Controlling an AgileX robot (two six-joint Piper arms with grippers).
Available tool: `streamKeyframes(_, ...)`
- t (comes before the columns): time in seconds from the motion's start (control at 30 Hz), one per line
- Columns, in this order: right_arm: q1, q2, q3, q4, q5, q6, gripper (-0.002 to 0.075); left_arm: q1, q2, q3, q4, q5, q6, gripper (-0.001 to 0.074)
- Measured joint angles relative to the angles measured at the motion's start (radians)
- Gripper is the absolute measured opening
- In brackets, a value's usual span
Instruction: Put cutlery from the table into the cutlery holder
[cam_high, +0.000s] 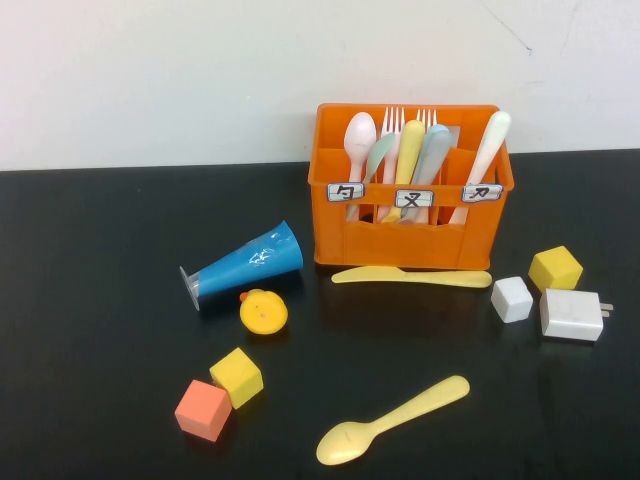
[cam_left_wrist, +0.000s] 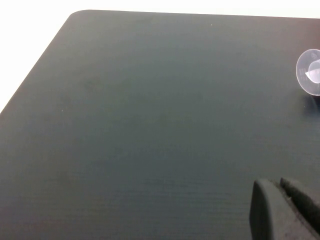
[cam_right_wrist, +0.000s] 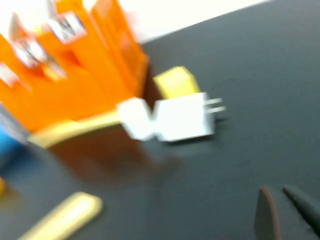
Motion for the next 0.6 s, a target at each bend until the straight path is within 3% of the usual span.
streamKeyframes(0.13,0.0,0.0,0.0,0.289,0.0,0.067,-0.0004,0.0,0.0,0.0,0.0,0.0,0.0,-0.0001)
streamKeyframes(0.2,0.0,0.0,0.0,0.349,-0.002,0.069,-0.0004,0.0,0.0,0.0,0.0,0.0,0.0,-0.0001)
streamKeyframes(0.5,0.0,0.0,-0.002,0.288,-0.041,-0.106,-0.0004,0.0,0.0,0.0,0.0,0.0,0.0,-0.0001)
streamKeyframes(0.6,0.0,0.0,-0.077,0.288,0.029,-0.279,-0.0004,0.0,0.0,0.0,0.0,0.0,0.002,-0.0001)
